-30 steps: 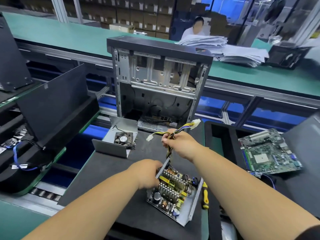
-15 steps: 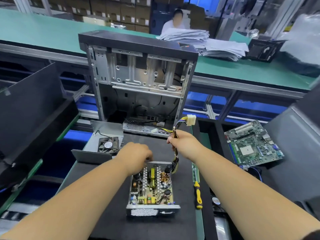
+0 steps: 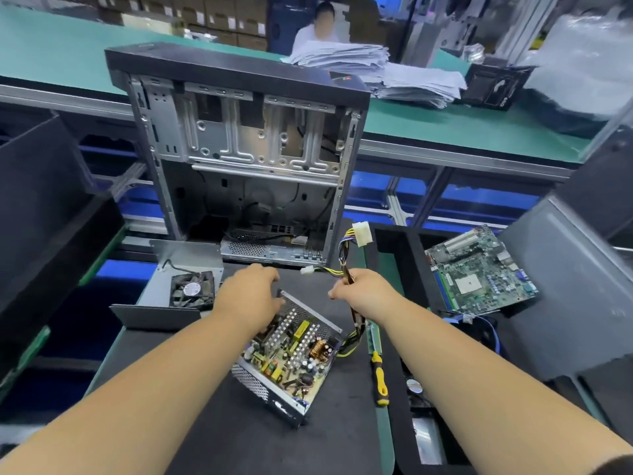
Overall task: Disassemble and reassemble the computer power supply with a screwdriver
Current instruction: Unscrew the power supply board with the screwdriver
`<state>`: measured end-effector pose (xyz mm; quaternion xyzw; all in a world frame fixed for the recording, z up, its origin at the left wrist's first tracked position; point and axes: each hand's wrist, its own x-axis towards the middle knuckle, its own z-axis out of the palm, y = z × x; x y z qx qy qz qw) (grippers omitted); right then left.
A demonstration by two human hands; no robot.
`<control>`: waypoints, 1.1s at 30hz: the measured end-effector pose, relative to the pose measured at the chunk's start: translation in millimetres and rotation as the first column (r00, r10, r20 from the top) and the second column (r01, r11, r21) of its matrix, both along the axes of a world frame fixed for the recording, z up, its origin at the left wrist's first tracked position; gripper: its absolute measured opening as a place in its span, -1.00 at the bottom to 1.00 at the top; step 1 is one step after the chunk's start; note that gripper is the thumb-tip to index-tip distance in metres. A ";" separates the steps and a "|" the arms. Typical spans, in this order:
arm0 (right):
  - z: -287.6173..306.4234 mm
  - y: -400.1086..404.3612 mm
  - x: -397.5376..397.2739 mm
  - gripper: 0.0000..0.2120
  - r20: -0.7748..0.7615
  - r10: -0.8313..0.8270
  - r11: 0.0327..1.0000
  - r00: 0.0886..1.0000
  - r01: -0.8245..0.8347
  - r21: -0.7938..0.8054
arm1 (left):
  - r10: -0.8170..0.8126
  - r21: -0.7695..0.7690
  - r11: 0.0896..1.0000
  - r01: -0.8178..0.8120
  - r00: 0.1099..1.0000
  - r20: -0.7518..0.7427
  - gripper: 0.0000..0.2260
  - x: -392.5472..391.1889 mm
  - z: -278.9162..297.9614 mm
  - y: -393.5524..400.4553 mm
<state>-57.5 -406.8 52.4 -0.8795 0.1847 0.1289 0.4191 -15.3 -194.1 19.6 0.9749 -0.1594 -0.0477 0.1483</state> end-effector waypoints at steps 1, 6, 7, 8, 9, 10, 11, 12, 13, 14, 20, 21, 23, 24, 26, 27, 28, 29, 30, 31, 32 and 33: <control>-0.4 1.8 2.7 -0.86 -0.007 0.008 1.000 1.000 -0.008 0.009 | 0.051 0.006 0.999 -0.051 0.998 -0.028 -0.58 -4.9 0.9 8.4; -2.7 14.4 17.1 -0.89 -0.075 0.161 0.986 0.984 -0.163 -0.027 | 0.301 0.239 0.941 -0.239 0.915 -0.270 -0.49 -29.2 14.6 49.3; -5.6 16.4 17.8 -0.90 -0.070 0.183 0.983 0.981 -0.184 -0.003 | 0.322 0.245 0.938 -0.246 0.882 -0.345 -0.52 -35.9 17.1 53.3; -9.7 18.2 18.1 -0.93 -0.063 0.204 0.979 0.977 -0.204 0.010 | 0.326 0.195 0.944 -0.266 0.835 -0.443 -0.60 -42.7 17.7 55.0; -13.0 19.8 18.2 -0.96 -0.058 0.228 0.973 0.972 -0.229 0.000 | 0.319 0.099 0.942 -0.320 0.767 -0.557 -0.69 -50.1 17.0 54.3; -16.6 20.2 18.1 -0.98 -0.055 0.257 0.966 0.965 -0.258 -0.027 | 0.297 -0.003 0.917 -0.399 0.688 -0.662 -0.72 -57.7 16.4 51.6; -19.7 20.3 17.8 -0.98 -0.056 0.281 0.957 0.958 -0.284 -0.062 | 0.274 -0.078 0.878 -0.471 0.631 -0.725 -0.72 -64.2 15.6 48.2; -22.2 19.9 17.9 -0.96 -0.056 0.296 0.949 0.953 -0.301 -0.095 | 0.268 -0.129 0.841 -0.525 0.612 -0.744 -0.72 -68.4 13.9 45.7; -24.4 18.8 17.7 -0.94 -0.055 0.297 0.947 0.953 -0.301 -0.115 | 0.281 -0.160 0.814 -0.558 0.620 -0.733 -0.71 -71.4 11.8 43.9; -26.3 16.9 16.9 -0.96 -0.051 0.287 0.950 0.957 -0.291 -0.117 | 0.295 -0.186 0.795 -0.578 0.636 -0.713 -0.69 -73.6 9.1 42.8; -31.0 3.6 2.5 -0.90 0.005 0.246 0.964 0.969 -0.244 -0.108 | 0.364 -0.203 0.818 -0.539 0.757 -0.542 -0.36 -77.4 -0.1 37.3; -31.3 1.4 -0.6 -0.88 0.004 0.226 0.970 0.974 -0.225 -0.097 | 0.365 -0.207 0.823 -0.529 0.771 -0.522 -0.34 -77.0 0.6 35.6; -31.4 -4.4 -6.4 -0.87 -0.006 0.169 0.984 0.986 -0.169 -0.052 | 0.367 -0.226 0.826 -0.516 0.798 -0.478 -0.33 -74.5 2.1 31.7; -31.3 -7.6 -9.7 -0.86 -0.013 0.136 0.990 0.991 -0.137 -0.022 | 0.366 -0.250 0.819 -0.517 0.805 -0.468 -0.35 -72.5 2.3 29.6; -30.7 -13.6 -13.4 -0.85 -0.035 0.072 0.997 0.997 -0.070 0.044 | 0.343 -0.336 0.777 -0.532 0.805 -0.484 -0.39 -66.6 0.2 24.6; -30.2 -16.0 -14.9 -0.84 -0.056 0.048 0.996 0.997 -0.044 0.074 | 0.315 -0.386 0.753 -0.532 0.808 -0.499 -0.42 -63.2 -1.6 21.7; -31.3 -18.5 -15.6 -0.83 -0.081 0.029 0.995 0.996 -0.021 0.099 | 0.281 -0.429 0.738 -0.521 0.815 -0.507 -0.43 -60.0 -3.6 18.4; -32.3 -20.5 -16.6 -0.83 -0.106 0.007 0.992 0.994 0.006 0.125 | 0.244 -0.464 0.729 -0.504 0.824 -0.512 -0.42 -57.1 -5.4 15.2; -34.1 -22.5 -17.1 -0.85 -0.124 -0.014 0.989 0.992 0.032 0.145 | 0.204 -0.498 0.715 -0.491 0.828 -0.523 -0.41 -54.7 -7.8 12.4; -35.9 -24.4 -17.7 -0.87 -0.134 -0.023 0.989 0.991 0.042 0.144 | 0.161 -0.530 0.696 -0.484 0.825 -0.542 -0.39 -52.1 -10.4 10.4; -37.9 -26.0 -18.1 -0.87 -0.149 -0.022 0.990 0.989 0.042 0.135 | 0.111 -0.561 0.677 -0.476 0.820 -0.561 -0.38 -49.8 -12.9 9.5; -40.7 -27.1 -17.9 -0.86 -0.169 -0.022 0.992 0.985 0.042 0.119 | 0.059 -0.588 0.665 -0.460 0.818 -0.573 -0.37 -47.5 -14.5 9.7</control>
